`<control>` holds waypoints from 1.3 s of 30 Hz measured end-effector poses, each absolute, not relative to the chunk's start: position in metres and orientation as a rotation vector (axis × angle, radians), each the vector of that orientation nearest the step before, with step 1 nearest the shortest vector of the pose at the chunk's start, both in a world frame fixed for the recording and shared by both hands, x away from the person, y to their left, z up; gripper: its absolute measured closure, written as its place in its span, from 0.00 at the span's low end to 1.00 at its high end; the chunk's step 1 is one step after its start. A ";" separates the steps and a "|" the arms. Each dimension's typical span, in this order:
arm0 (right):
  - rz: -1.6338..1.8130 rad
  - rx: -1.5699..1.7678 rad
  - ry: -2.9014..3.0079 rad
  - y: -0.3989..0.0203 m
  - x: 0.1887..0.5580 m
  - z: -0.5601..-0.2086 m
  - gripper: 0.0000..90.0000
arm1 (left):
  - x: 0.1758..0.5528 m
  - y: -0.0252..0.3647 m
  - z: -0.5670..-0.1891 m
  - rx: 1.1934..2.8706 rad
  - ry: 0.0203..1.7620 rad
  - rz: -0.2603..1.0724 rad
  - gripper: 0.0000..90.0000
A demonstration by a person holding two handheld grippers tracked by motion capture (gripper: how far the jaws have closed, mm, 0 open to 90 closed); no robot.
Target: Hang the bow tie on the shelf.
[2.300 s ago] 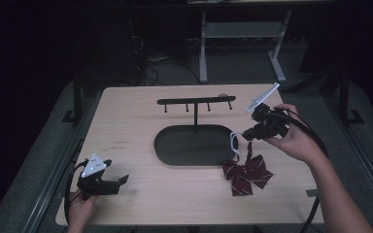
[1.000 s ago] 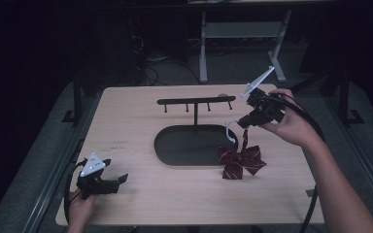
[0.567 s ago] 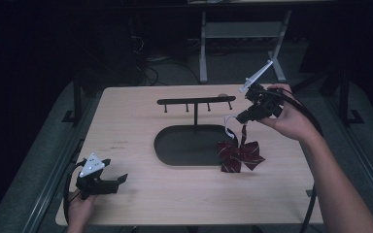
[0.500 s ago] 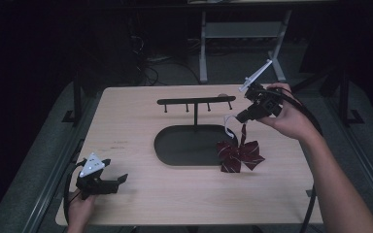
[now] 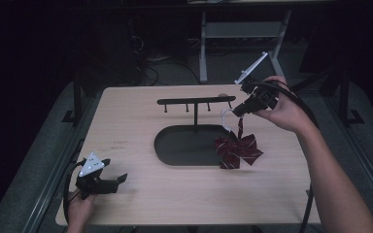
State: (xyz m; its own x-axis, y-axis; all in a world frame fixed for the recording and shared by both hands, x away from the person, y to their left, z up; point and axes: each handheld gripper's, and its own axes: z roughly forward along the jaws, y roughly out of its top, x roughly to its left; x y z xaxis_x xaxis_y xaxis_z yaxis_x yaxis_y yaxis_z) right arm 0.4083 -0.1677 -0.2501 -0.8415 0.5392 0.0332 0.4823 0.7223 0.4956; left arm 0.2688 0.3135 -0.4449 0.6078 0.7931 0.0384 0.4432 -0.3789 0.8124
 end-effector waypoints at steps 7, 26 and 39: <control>0.769 0.836 2.803 -0.166 0.414 -0.246 0.97 | 0.269 0.314 -0.445 2.030 0.973 0.550 0.15; 0.750 0.866 2.797 -0.163 0.432 -0.245 0.97 | 0.269 0.313 -0.445 2.020 0.972 0.542 0.15; 0.707 0.938 2.791 -0.164 0.454 -0.254 0.97 | 0.269 0.313 -0.444 2.021 0.968 0.543 0.15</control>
State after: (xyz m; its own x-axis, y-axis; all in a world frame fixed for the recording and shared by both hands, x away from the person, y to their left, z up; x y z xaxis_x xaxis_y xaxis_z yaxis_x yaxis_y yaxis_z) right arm 0.4539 -0.1644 -0.2543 -0.8022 0.5957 0.0398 0.5429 0.7000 0.4640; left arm 0.2693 0.3132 -0.4443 0.6132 0.7892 0.0332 0.4399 -0.3761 0.8155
